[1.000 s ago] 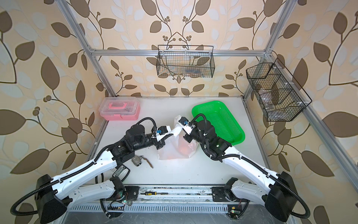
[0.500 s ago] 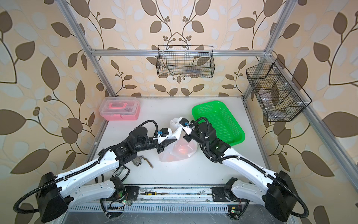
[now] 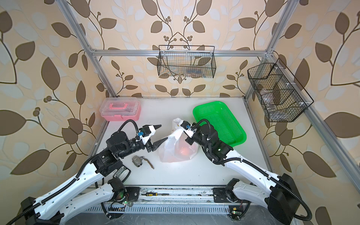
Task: Place the oranges into plastic bags & tie knots
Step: Tie the plastic bag at the center of the board.
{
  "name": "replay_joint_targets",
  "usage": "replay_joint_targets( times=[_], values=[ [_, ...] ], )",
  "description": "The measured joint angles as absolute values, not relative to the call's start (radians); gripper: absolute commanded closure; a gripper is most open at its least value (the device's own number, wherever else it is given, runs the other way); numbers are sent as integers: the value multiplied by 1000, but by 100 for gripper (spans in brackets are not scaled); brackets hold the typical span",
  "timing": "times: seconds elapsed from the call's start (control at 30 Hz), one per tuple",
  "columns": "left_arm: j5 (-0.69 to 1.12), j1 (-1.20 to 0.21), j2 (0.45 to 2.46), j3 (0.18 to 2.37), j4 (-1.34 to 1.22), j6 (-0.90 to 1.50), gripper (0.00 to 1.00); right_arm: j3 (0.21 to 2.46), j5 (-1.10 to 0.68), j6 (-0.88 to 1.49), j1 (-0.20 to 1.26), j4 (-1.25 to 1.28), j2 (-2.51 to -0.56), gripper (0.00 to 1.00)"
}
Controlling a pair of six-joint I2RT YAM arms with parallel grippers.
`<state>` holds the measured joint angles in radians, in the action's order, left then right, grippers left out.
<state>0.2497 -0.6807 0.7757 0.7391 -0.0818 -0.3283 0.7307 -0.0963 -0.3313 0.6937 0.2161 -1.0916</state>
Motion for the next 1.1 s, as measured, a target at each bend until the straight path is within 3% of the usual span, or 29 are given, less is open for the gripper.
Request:
replay_joint_targets(
  times=[0.23,0.6,1.1],
  values=[
    [289,-480,1032,904,-147,-312,36,734,-118,-334,694,193,-1099,100],
    [667,-426,1561,1159,-188,-474,40,797,-176,-302,658,115,-1129,100],
    [976,-412,1617,1169,-257,-572,37,815,-212,-273,614,51,-1122,100]
  ],
)
